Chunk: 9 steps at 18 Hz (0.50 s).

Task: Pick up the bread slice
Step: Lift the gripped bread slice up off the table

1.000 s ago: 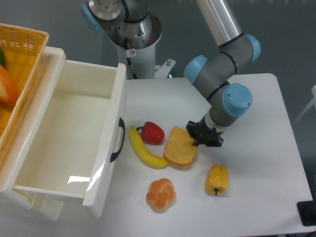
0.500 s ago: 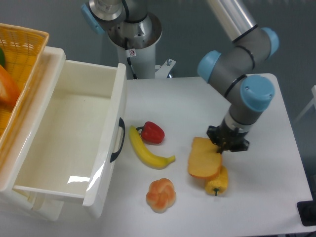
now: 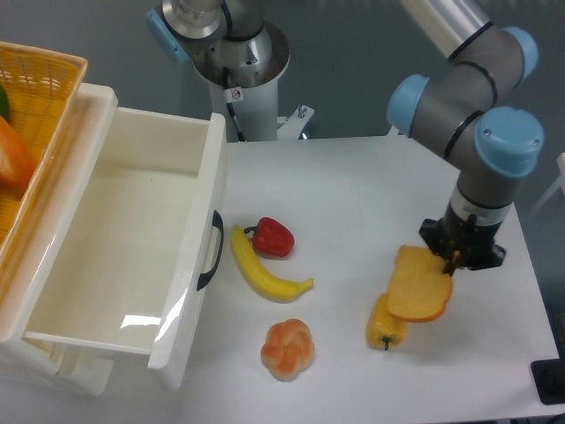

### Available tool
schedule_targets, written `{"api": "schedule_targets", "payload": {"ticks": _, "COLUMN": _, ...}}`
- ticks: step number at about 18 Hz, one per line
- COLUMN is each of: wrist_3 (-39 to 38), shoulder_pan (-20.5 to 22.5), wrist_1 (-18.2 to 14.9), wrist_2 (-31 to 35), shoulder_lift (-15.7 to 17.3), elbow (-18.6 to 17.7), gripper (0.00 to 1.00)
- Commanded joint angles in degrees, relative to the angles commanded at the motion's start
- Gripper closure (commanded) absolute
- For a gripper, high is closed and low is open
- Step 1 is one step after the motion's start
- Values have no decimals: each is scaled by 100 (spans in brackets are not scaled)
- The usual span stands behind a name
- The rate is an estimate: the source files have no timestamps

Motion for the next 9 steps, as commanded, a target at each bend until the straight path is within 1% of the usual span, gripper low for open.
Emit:
{"api": "schedule_targets", "payload": {"ticks": 4, "wrist_3": 677, "shoulder_pan": 62, "wrist_1": -237, "wrist_2": 61, "shoulder_lift": 35, "elbow": 62, "gripper": 100}}
{"api": "schedule_targets", "payload": {"ticks": 6, "wrist_3": 792, "shoulder_pan": 79, "wrist_1": -360, "wrist_2": 79, "shoulder_lift": 53, "elbow": 71, "gripper": 100}}
{"api": "schedule_targets", "payload": {"ticks": 9, "wrist_3": 802, "shoulder_pan": 80, "wrist_1": -379, "wrist_2": 88, "shoulder_lift": 70, "elbow": 36, "gripper": 100}}
